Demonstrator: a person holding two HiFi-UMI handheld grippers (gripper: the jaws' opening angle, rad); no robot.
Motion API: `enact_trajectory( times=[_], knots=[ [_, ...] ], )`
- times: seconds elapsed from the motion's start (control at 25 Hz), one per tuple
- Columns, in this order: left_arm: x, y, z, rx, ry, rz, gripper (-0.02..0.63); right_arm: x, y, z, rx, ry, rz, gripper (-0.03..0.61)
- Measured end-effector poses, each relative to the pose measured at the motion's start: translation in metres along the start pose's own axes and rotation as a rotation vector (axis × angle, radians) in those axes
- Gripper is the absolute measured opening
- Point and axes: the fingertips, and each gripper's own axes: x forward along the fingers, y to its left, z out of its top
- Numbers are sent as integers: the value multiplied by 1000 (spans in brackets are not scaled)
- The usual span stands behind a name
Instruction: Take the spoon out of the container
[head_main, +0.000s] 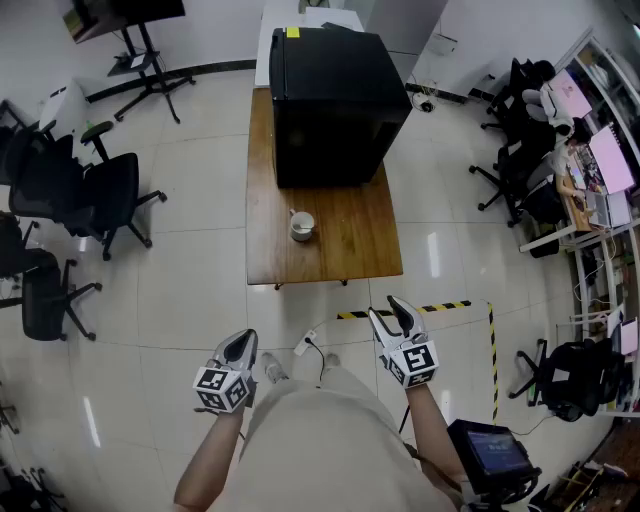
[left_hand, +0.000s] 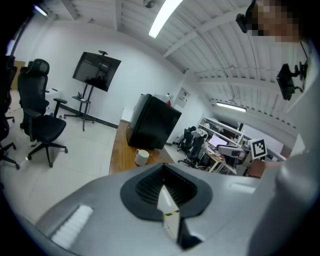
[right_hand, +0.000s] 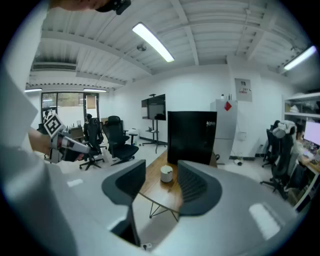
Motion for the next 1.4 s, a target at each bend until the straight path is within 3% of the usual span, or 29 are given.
enact_trajectory(
  times=[0.24, 0.68, 1.0, 1.4],
  knots=[
    [-2, -30, -11, -34, -2, 82, -3, -35, -28, -9, -18, -29, 25, 201],
    [17, -106, -43, 28, 37, 101, -3, -69, -80, -47, 24, -48, 34, 175],
    [18, -119, -48, 21, 3, 160, -3, -84, -101, -59, 21, -57, 59, 160],
    [31, -139, -65, 20, 14, 151, -3, -108, -120, -77, 23, -45, 48, 133]
  ],
)
